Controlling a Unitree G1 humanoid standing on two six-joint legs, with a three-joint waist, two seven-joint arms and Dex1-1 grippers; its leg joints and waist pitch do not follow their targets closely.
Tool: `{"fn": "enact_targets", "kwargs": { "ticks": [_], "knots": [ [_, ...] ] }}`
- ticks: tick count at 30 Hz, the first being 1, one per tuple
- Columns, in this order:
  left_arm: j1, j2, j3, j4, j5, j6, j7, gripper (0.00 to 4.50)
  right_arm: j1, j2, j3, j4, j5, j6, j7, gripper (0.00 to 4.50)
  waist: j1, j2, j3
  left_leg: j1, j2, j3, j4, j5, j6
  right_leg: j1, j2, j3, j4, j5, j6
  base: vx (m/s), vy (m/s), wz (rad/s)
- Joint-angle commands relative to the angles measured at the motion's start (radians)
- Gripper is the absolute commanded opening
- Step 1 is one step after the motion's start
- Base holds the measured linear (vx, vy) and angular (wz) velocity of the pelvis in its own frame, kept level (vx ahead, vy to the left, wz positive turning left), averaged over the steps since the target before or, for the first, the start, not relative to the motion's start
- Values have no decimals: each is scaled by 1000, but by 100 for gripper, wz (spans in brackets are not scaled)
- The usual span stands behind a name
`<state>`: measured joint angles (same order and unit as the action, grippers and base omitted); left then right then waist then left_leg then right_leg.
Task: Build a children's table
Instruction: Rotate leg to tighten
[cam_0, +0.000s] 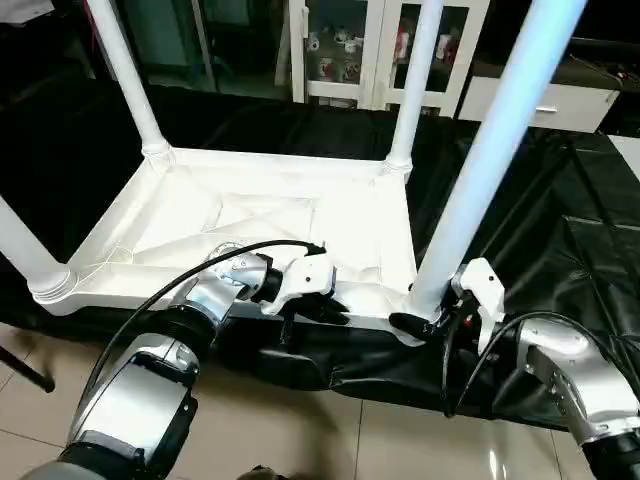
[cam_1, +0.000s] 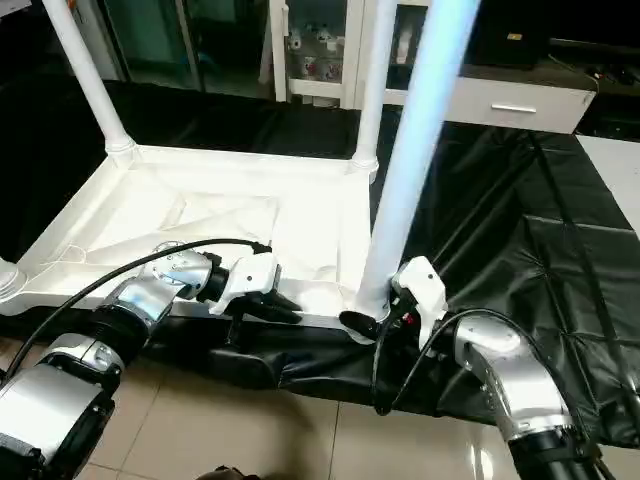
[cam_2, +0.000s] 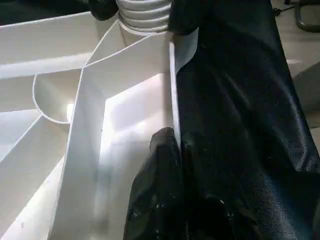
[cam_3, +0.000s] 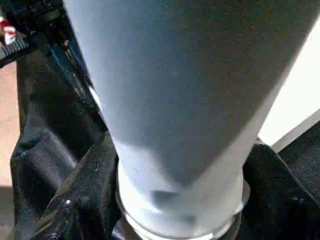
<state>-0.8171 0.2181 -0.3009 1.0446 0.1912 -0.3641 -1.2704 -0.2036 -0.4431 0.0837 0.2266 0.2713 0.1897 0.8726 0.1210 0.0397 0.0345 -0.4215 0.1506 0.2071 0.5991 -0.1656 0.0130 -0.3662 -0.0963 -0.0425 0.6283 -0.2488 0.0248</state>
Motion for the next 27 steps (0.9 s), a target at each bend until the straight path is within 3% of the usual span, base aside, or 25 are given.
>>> {"fn": "enact_targets", "kwargs": {
  "ticks": [1,2,4,6,11,14,18,20,21,24,27],
  "knots": [
    [3,-27,-14,36,34,30,112,0,-31,84,-70,71,5,-42,-171,278,-6,-11,-56,45,97,-48,-83,-264,50,12,-88,32,-64,93,-303,0,0,0],
    [3,-27,-14,36,34,30,112,0,-31,84,-70,71,5,-42,-171,276,-6,-11,-56,45,97,-48,-83,-264,50,12,-88,32,-64,93,-303,0,0,0],
    [-20,-59,1,71,52,55,268,0,-66,191,-123,157,-15,-76,-379,276,-20,-9,-50,52,95,-51,-94,-343,-9,6,-88,34,-76,-33,-294,0,0,0],
    [-34,-88,23,86,38,92,332,0,-86,242,-127,194,-43,-104,-478,275,-32,-7,-45,54,95,-59,-104,-422,-70,5,-90,34,-87,-168,-259,0,0,0],
    [-79,-152,30,125,51,146,497,0,-172,341,-129,313,-131,-145,-741,275,-50,-4,-48,60,89,-59,-111,-460,-120,-7,-85,36,-90,-137,-226,0,0,0],
    [-107,-191,30,157,65,155,593,0,-240,396,-127,408,-184,-184,-856,275,-52,-1,-50,56,88,-56,-109,-425,-107,-5,-86,37,-91,-94,-226,0,0,0],
    [-111,-193,19,168,78,150,584,0,-246,415,-118,411,-159,-226,-773,275,-45,-1,-59,49,88,-50,-97,-275,-12,14,-81,31,-77,120,-237,0,0,0],
    [-105,-180,10,171,83,141,563,0,-216,402,-123,364,-134,-251,-707,345,-40,-1,-61,48,88,-48,-91,-234,31,17,-84,30,-73,183,-241,0,0,0],
    [-101,-173,7,171,83,138,544,0,-201,387,-118,341,-130,-251,-676,344,-34,-3,-61,48,90,-48,-88,-222,53,19,-87,30,-72,197,-241,0,0,0],
    [-90,-145,-10,176,92,105,487,0,-162,322,-105,281,-130,-238,-610,376,-29,-4,-59,48,93,-50,-89,-232,76,19,-85,28,-74,167,-234,0,0,0],
    [-77,-106,-23,169,102,60,427,0,-103,238,-120,163,-38,-172,-437,396,-29,-3,-55,49,96,-51,-94,-287,70,21,-86,31,-85,73,-237,0,0,0]
  ]
}}
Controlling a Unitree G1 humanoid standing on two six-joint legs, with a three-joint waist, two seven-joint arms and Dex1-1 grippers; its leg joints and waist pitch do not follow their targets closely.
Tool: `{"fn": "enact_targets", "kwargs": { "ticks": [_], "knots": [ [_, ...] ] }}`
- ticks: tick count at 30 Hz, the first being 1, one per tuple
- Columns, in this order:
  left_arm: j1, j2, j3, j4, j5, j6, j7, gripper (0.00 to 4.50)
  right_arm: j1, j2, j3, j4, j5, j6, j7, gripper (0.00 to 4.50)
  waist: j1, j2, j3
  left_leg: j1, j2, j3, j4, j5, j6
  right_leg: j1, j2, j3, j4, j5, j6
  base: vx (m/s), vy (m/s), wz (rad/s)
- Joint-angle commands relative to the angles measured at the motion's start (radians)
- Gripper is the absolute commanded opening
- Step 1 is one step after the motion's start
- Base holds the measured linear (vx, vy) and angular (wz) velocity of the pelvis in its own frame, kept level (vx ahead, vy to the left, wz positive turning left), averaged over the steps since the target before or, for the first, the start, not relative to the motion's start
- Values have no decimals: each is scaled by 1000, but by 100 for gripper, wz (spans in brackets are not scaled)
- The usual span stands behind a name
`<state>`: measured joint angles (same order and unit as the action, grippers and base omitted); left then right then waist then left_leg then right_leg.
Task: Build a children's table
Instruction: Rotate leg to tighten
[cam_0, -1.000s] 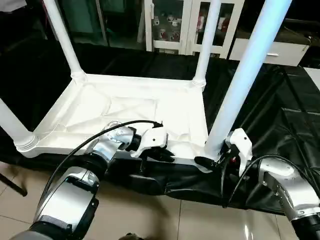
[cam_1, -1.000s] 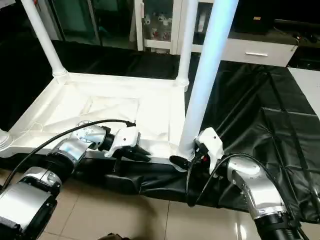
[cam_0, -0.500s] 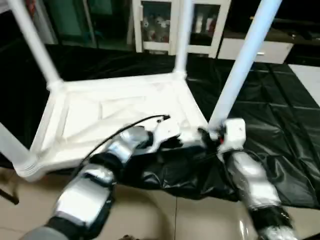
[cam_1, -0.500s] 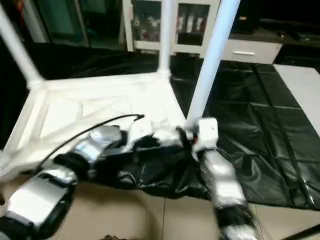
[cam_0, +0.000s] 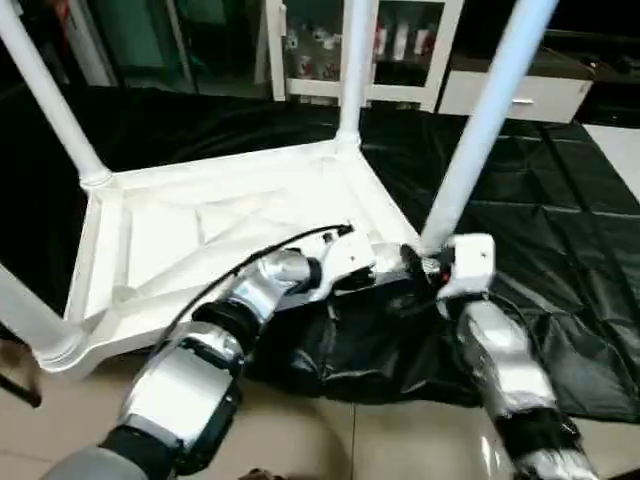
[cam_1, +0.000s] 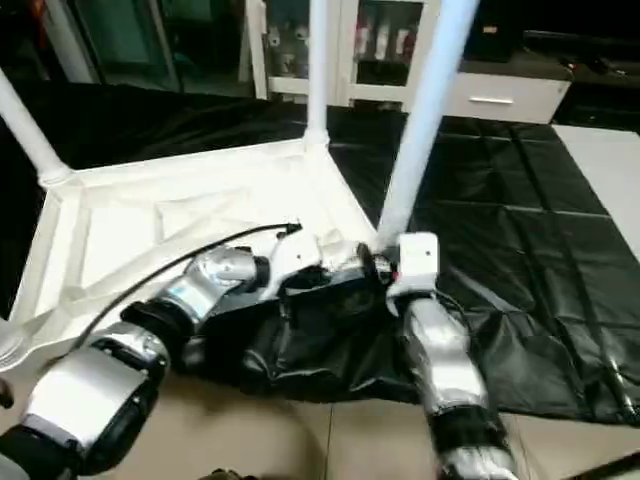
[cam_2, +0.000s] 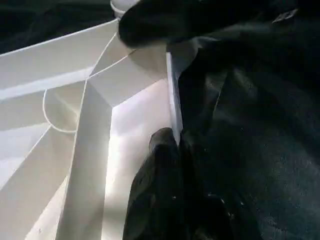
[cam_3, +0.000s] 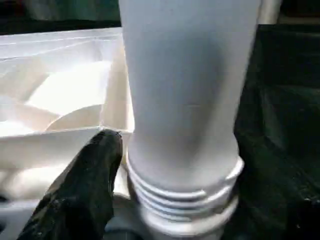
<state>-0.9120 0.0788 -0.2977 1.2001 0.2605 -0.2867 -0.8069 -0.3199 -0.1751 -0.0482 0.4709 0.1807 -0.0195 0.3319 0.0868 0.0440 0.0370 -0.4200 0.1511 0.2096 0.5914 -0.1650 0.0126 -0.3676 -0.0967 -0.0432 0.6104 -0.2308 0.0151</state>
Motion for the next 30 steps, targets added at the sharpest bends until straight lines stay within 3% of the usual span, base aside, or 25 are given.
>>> {"fn": "enact_targets", "kwargs": {
  "ticks": [1,2,3,5,9,11,13,16,20,23,25,30],
  "knots": [
    [19,37,-27,13,33,-20,-44,0,20,-41,13,-92,58,43,120,396,6,-9,-56,49,97,-54,-87,-292,69,21,-84,32,-68,46,-226,0,0,0],
    [24,61,-34,8,34,-35,-99,0,55,-107,19,-143,80,64,217,396,6,-10,-57,47,96,-53,-86,-289,68,23,-84,32,-67,49,-230,0,0,0],
    [24,61,-34,8,34,-35,-99,0,55,-107,19,-143,80,64,217,396,10,-10,-57,49,98,-53,-85,-288,68,22,-84,32,-68,51,-230,0,0,0],
    [39,91,-32,-10,3,-73,-255,0,92,-187,14,-170,91,77,322,396,10,-9,-56,46,97,-51,-84,-276,64,21,-84,32,-66,55,-239,0,0,0],
    [53,112,-23,-38,-44,-90,-404,0,132,-241,22,-225,151,125,453,396,20,-8,-56,44,99,-47,-81,-268,76,22,-85,30,-63,52,-270,0,0,0],
    [56,125,-30,-49,-55,-93,-473,0,147,-266,35,-248,177,157,512,396,28,-12,-57,48,102,-43,-80,-267,80,16,-83,28,-60,47,-284,0,0,0],
    [56,128,-33,-51,-53,-101,-480,0,146,-271,43,-244,176,159,527,396,36,-11,-55,50,103,-43,-82,-276,70,13,-85,29,-62,19,-282,0,0,0],
    [53,128,-33,-56,-56,-110,-491,0,126,-263,73,-215,166,153,566,396,45,-14,-53,52,104,-44,-87,-311,30,10,-89,31,-67,-45,-270,0,0,0],
    [52,123,-34,-60,-58,-107,-498,0,109,-255,97,-190,141,140,578,370,50,-14,-54,54,104,-44,-88,-307,10,7,-89,33,-66,-40,-263,0,0,0],
    [49,121,-33,-63,-58,-103,-500,0,96,-252,96,-178,135,144,586,359,55,-15,-57,51,102,-43,-86,-268,23,11,-88,31,-59,21,-262,0,0,0],
    [49,123,-31,-66,-60,-104,-506,0,91,-255,93,-178,143,153,593,321,55,-15,-57,50,101,-42,-83,-256,35,11,-89,30,-58,42,-264,0,0,0],
    [50,128,-32,-63,-57,-105,-512,0,95,-276,98,-178,147,156,618,280,57,-12,-57,51,103,-43,-83,-264,39,12,-89,30,-60,21,-263,0,0,0]
  ]
}}
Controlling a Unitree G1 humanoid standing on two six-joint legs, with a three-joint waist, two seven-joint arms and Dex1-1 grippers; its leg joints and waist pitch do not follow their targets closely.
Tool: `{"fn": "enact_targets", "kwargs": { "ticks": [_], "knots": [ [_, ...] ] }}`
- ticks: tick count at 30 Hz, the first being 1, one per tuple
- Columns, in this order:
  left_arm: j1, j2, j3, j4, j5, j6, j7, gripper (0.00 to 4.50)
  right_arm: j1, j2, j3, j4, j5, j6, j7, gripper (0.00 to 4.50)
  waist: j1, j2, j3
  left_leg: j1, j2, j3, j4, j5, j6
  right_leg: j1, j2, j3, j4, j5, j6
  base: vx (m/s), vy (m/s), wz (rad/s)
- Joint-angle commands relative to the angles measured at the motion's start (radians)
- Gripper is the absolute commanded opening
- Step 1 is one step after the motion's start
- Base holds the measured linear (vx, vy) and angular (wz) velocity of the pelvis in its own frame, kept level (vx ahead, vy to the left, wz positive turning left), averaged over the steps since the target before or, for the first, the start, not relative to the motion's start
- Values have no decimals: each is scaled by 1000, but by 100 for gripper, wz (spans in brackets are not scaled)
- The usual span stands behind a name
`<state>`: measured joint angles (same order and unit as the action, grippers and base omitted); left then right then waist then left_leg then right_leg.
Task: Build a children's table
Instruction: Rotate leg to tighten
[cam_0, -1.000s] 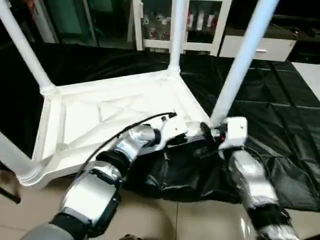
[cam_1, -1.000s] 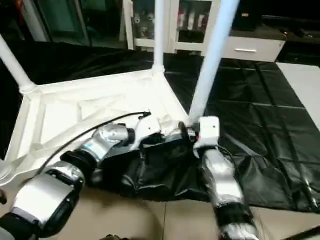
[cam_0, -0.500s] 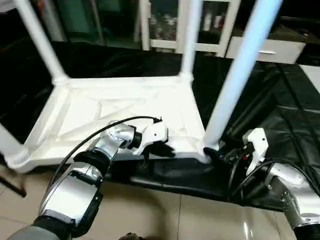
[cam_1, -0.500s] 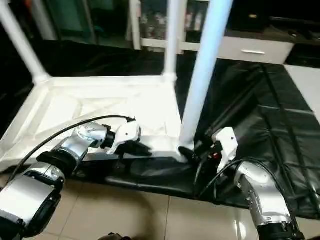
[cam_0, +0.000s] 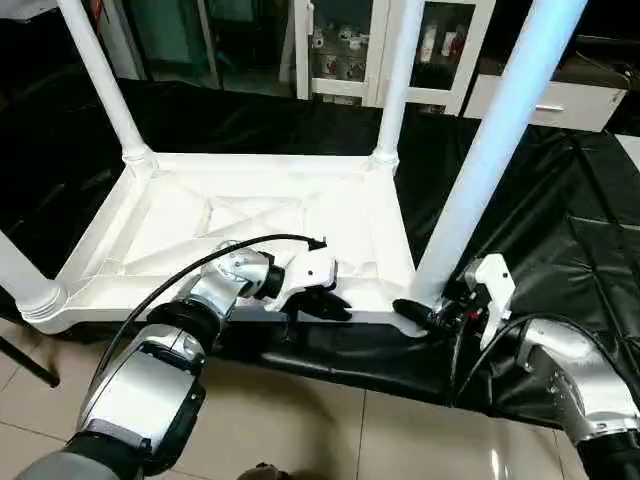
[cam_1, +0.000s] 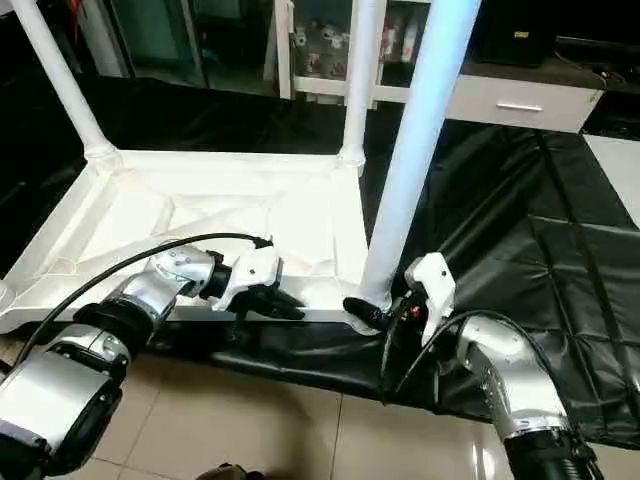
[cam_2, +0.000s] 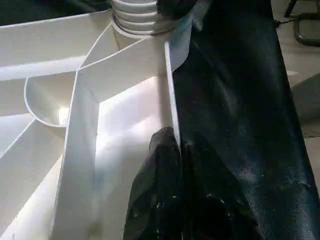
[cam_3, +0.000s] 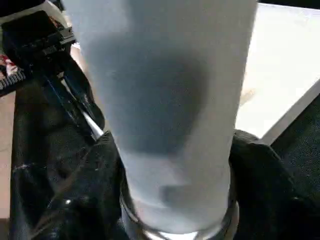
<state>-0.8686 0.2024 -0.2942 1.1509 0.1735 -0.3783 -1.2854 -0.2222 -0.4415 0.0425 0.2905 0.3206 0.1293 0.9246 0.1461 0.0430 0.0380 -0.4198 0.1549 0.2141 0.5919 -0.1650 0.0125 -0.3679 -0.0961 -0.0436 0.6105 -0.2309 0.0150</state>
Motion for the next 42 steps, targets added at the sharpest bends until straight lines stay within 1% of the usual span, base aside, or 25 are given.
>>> {"fn": "enact_targets", "kwargs": {
  "ticks": [1,5,6,10,11,12,14,15,16,18,19,20,23,27,29,30,33,34,35,36,38,39,40,41,42],
  "knots": [
    [6,7,-36,-12,32,-15,-35,0,-1,-14,8,5,5,5,31,277,-3,-11,-57,52,99,-47,-85,-278,31,11,-89,31,-62,7,-263,0,0,0],
    [6,11,-41,-8,37,-16,-39,0,3,-21,8,5,3,9,40,268,-2,-12,-57,52,99,-47,-86,-288,22,11,-89,32,-63,-4,-264,0,0,0],
    [1,13,-45,0,44,-16,-35,0,2,-24,6,10,-7,15,36,268,-3,-5,-57,53,100,-48,-87,-293,18,11,-89,32,-63,-5,-263,0,0,0],
    [-10,7,-50,14,64,-9,25,0,-21,-5,-9,65,-63,-14,-71,266,-8,-7,-55,55,99,-49,-91,-327,-8,8,-90,33,-66,-26,-265,0,0,0],
    [-27,-11,-51,34,90,17,150,0,-60,56,-69,141,-84,-37,-259,266,-8,-9,-54,56,99,-49,-91,-335,-12,8,-91,33,-68,-41,-263,0,0,0],
    [-36,-23,-47,46,95,41,206,0,-76,93,-104,167,-78,-36,-354,265,-17,-4,-48,58,97,-52,-97,-387,-45,-3,-94,36,-73,-112,-261,0,0,0],
    [-58,-55,-27,68,90,89,319,0,-100,170,-157,202,-62,-14,-517,265,-30,-7,-46,66,95,-64,-105,-473,-111,-7,-97,38,-83,-262,-226,0,0,0],
    [-68,-71,-15,76,82,110,357,0,-106,194,-157,212,-86,-21,-584,265,-35,-8,-45,66,95,-65,-107,-485,-119,-8,-95,38,-85,-279,-217,0,0,0],
    [-73,-78,-9,80,78,120,375,0,-110,203,-154,218,-100,-27,-613,265,-37,-4,-45,70,96,-65,-109,-495,-132,-11,-94,39,-90,-278,-200,0,0,0],
    [-86,-96,-3,87,77,137,433,0,-123,237,-151,237,-122,-35,-686,265,-48,-3,-47,64,94,-66,-112,-505,-146,-10,-87,38,-85,-227,-191,0,0,0],
    [-116,-143,8,106,79,190,580,0,-178,341,-176,312,-135,-51,-898,265,-56,-2,-50,65,89,-61,-113,-483,-152,-15,-84,38,-80,-160,-198,0,0,0],
    [-118,-146,9,107,79,192,588,0,-181,346,-176,316,-136,-53,-908,264,-61,-3,-50,66,88,-60,-111,-480,-157,-19,-85,38,-79,-155,-203,0,0,0],
    [-131,-171,21,118,77,209,651,0,-220,386,-158,367,-171,-79,-979,264,-61,-6,-51,64,84,-54,-105,-449,-124,-11,-87,38,-85,-130,-197,0,0,0],
    [-130,-175,9,126,96,206,654,0,-238,423,-122,381,-157,-128,-884,264,-61,-9,-59,50,84,-46,-95,-298,-28,5,-80,32,-67,73,-213,0,0,0],
    [-127,-170,2,129,99,207,644,0,-227,423,-114,364,-158,-155,-845,264,-57,-8,-59,49,84,-44,-91,-279,4,8,-84,32,-67,87,-216,0,0,0],
    [-126,-168,-1,130,100,207,640,0,-223,423,-112,358,-160,-166,-832,320,-56,-8,-59,48,85,-44,-90,-280,10,8,-85,32,-68,80,-216,0,0,0],
    [-116,-147,-10,129,101,194,584,0,-176,373,-90,282,-152,-208,-736,334,-53,-10,-58,47,88,-46,-90,-286,30,12,-86,32,-69,52,-214,0,0,0],
    [-113,-139,-12,126,101,186,553,0,-160,348,-82,253,-148,-210,-698,357,-53,-10,-57,47,89,-47,-92,-288,34,10,-83,31,-70,44,-210,0,0,0],
    [-109,-131,-14,123,100,178,521,0,-147,326,-80,226,-136,-199,-658,357,-57,-14,-56,43,88,-49,-92,-288,40,16,-84,30,-70,36,-209,0,0,0],
    [-105,-122,-18,119,99,157,481,0,-134,310,-84,198,-109,-180,-608,364,-58,-13,-57,44,89,-48,-91,-290,41,14,-84,31,-70,31,-212,0,0,0],
    [-86,-88,-23,100,81,117,313,0,-79,213,-57,94,-52,-120,-415,379,-53,-17,-54,41,87,-46,-84,-278,70,21,-88,34,-75,24,-223,0,0,0],
    [-79,-73,-29,92,80,95,257,0,-60,175,-41,69,-53,-112,-358,392,-50,-11,-55,41,90,-47,-84,-265,75,20,-88,33,-72,36,-226,0,0,0],
    [-75,-64,-34,88,81,83,228,0,-50,153,-30,59,-59,-112,-330,392,-48,-12,-55,42,92,-44,-82,-253,83,16,-83,31,-70,52,-233,0,0,0],
    [-62,-27,-45,76,74,60,102,0,-23,90,-19,40,-57,-104,-243,392,-46,-6,-56,44,92,-42,-81,-249,82,13,-82,29,-66,67,-249,0,0,0],
    [-56,-6,-50,67,67,60,33,0,-7,57,-17,23,-39,-85,-190,392,-44,-9,-55,43,93,-42,-81,-249,83,15,-80,28,-66,66,-254,0,0,0]
  ]
}}
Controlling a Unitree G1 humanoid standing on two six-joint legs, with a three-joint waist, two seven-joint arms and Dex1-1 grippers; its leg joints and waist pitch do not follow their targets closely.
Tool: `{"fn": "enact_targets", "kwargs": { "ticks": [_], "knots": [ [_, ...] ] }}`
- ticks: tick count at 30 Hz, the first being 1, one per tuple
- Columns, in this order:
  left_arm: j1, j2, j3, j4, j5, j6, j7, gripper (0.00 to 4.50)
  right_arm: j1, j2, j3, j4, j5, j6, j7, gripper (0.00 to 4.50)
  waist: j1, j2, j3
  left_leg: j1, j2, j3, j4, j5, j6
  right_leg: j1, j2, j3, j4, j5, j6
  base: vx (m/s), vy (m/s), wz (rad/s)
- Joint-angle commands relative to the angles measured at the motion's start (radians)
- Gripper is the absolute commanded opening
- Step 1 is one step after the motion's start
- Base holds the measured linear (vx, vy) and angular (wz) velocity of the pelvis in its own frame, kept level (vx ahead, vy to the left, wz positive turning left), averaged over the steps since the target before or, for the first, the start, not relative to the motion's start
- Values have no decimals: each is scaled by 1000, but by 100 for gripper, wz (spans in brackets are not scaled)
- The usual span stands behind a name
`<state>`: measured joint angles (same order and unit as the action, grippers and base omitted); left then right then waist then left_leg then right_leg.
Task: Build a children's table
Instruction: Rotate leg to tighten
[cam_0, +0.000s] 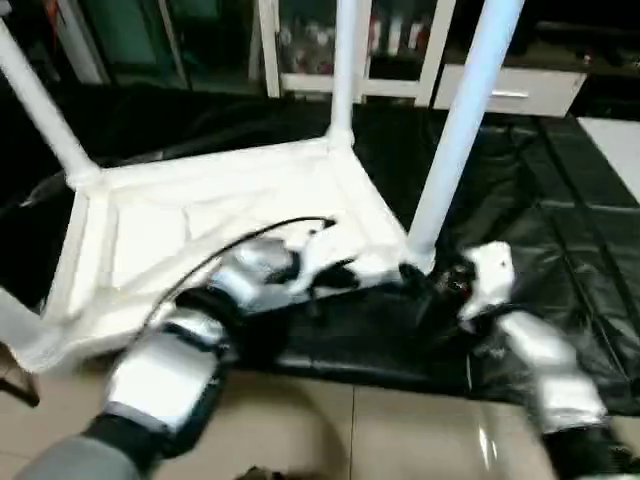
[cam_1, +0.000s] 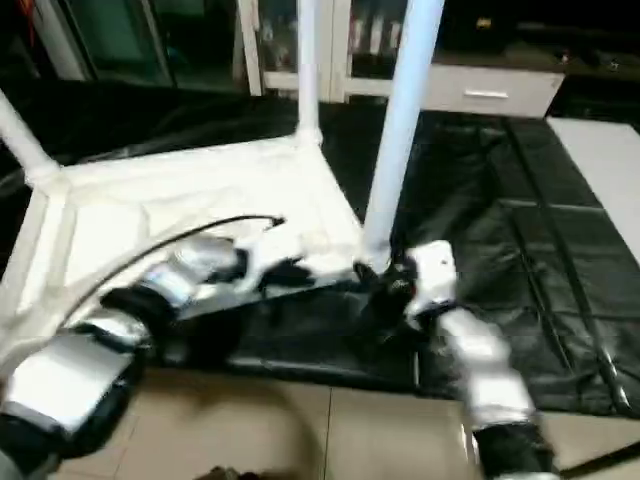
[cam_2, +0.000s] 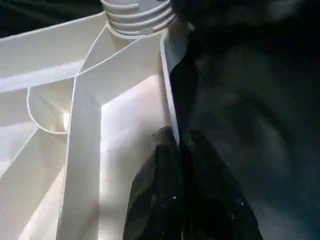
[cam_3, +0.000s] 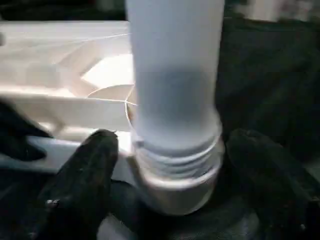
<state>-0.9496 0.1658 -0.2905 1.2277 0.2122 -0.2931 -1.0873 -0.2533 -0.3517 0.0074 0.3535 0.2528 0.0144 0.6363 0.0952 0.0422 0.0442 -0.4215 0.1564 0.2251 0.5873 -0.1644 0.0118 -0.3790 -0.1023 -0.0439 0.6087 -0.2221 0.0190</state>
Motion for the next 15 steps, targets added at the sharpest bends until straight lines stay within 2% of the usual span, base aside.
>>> {"fn": "enact_targets", "kwargs": {
  "ticks": [1,3,7,9,11,15],
  "knots": [
    [25,30,-53,-10,29,-25,-165,0,24,-32,18,-40,29,30,98,392,14,-6,-61,46,94,-50,-76,-249,87,25,-75,29,-63,54,-267,0,0,0],
    [34,69,-65,-27,25,-22,-262,0,52,-82,24,-87,72,80,202,392,22,-5,-61,51,95,-48,-77,-281,74,21,-75,28,-63,26,-285,0,0,0],
    [44,107,-77,-48,28,-12,-330,0,70,-119,45,-138,120,149,291,392,36,-3,-58,54,99,-49,-84,-307,43,18,-76,31,-64,-21,-284,0,0,0],
    [51,119,-72,-60,25,-17,-338,0,58,-124,67,-122,93,147,305,392,36,-4,-57,56,99,-49,-87,-338,9,14,-80,32,-66,-60,-284,0,0,0],
    [54,121,-66,-63,22,-18,-336,0,45,-117,77,-105,84,147,312,392,37,-8,-57,56,98,-50,-87,-345,-9,14,-84,34,-66,-78,-283,0,0,0],
    [64,121,-61,-84,7,0,-343,0,-16,-78,76,-43,75,140,301,359,35,-7,-60,54,97,-49,-86,-321,-16,14,-83,34,-64,-65,-283,0,0,0]
  ]
}}
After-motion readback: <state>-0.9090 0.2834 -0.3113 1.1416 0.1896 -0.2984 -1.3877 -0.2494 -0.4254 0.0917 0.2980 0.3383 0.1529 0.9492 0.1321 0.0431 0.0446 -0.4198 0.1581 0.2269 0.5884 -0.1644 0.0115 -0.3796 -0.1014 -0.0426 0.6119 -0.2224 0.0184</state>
